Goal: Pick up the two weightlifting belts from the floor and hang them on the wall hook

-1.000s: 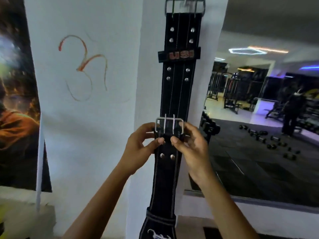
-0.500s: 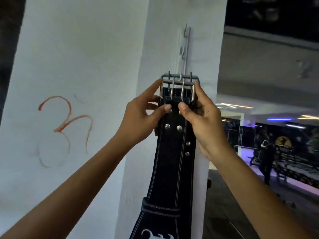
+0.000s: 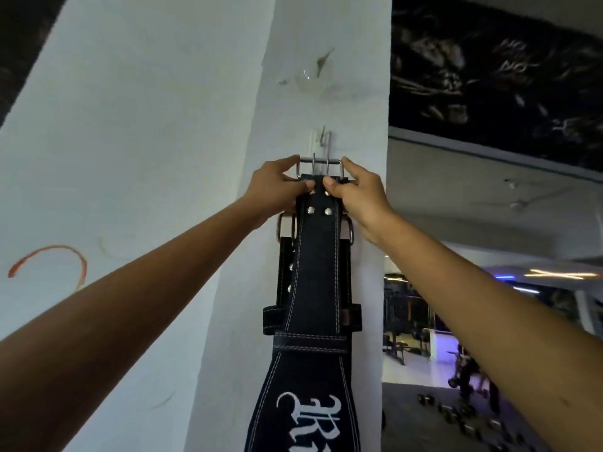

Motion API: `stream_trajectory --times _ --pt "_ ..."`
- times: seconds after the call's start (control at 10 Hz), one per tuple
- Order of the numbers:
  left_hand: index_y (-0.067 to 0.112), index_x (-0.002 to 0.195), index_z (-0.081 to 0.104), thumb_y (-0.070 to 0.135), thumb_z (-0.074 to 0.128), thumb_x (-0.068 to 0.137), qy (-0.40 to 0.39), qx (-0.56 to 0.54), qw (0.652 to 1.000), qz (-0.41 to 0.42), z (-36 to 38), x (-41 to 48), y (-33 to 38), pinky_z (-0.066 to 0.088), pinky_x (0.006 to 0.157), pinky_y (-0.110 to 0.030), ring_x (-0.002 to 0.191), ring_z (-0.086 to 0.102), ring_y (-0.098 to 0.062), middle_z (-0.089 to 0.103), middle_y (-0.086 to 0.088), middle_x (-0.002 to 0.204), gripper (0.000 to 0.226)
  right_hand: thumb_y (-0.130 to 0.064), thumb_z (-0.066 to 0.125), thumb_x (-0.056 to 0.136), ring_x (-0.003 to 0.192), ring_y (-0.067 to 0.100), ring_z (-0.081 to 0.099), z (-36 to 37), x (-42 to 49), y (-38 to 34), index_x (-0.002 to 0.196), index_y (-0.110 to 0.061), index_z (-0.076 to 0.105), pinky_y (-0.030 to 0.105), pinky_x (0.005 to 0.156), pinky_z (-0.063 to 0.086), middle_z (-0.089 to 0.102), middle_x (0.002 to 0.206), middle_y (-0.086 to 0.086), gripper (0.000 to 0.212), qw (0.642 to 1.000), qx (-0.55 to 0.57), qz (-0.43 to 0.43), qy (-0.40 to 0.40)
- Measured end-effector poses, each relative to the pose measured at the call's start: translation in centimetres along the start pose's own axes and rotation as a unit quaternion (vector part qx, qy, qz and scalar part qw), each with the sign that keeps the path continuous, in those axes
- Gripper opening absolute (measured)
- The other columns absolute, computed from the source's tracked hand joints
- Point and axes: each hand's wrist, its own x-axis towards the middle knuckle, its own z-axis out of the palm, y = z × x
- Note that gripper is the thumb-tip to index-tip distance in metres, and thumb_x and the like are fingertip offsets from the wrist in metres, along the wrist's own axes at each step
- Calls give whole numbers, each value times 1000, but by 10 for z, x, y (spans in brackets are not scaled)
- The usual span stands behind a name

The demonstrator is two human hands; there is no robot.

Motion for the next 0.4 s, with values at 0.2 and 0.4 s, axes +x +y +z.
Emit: stream_trajectory --times 0.2,0.4 --pt "11 136 55 16 70 85 36 26 999 -16 5 -10 1 61 84 -40 99 69 -24 69 -12 113 52 -26 74 81 114 26 64 -4 1 -7 139 -9 50 46 101 51 66 126 10 65 995 -35 72 -55" --pt "11 143 46 18 58 94 60 198 977 52 21 -39 8 47 97 -27 115 62 -30 63 -14 130 51 -24 61 93 86 30 69 -6 -37 -11 110 -13 69 48 75 61 64 83 2 22 985 -172 -3 -14"
